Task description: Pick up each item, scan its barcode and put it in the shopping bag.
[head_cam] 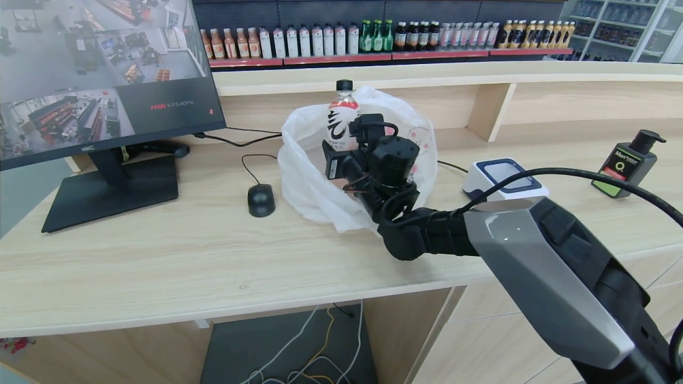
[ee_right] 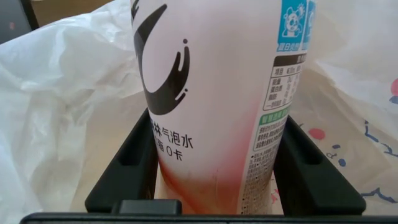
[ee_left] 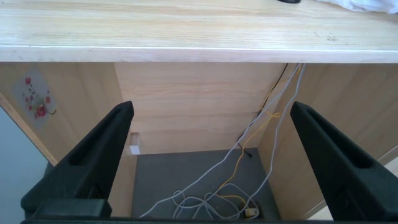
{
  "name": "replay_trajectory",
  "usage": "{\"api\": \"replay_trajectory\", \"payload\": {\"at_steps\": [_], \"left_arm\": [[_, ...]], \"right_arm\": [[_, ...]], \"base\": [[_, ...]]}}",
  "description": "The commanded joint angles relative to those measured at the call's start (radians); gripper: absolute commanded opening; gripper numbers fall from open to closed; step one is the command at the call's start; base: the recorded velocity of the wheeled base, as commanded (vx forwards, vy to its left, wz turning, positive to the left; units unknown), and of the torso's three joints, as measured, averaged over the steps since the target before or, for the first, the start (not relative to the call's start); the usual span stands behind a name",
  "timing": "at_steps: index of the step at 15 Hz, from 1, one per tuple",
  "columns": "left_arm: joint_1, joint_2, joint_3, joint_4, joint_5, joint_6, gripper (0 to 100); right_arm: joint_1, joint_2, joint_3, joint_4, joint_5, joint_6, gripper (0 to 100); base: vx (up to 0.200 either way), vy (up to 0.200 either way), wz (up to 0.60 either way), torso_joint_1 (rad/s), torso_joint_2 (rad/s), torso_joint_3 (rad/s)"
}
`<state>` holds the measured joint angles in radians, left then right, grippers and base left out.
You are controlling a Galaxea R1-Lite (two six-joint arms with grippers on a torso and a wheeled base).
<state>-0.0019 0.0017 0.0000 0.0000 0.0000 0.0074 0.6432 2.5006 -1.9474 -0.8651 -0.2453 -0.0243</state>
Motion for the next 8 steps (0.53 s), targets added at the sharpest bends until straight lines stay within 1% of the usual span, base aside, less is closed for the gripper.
{"api": "replay_trajectory", "payload": {"at_steps": [1, 8], "left_arm": [[0.000, 0.000, 0.000, 0.000, 0.000, -0.001, 100], [0.000, 0.000, 0.000, 0.000, 0.000, 0.000, 100]], "right_arm": [[0.007, 0.012, 0.001, 0.000, -0.014, 0.015, 0], [0.016, 0.007, 0.035, -0.003, -0.019, 0.015, 0]], "base": [[0.000, 0.000, 0.00, 0.000, 0.00, 0.000], [0.000, 0.000, 0.00, 0.000, 0.00, 0.000]]}}
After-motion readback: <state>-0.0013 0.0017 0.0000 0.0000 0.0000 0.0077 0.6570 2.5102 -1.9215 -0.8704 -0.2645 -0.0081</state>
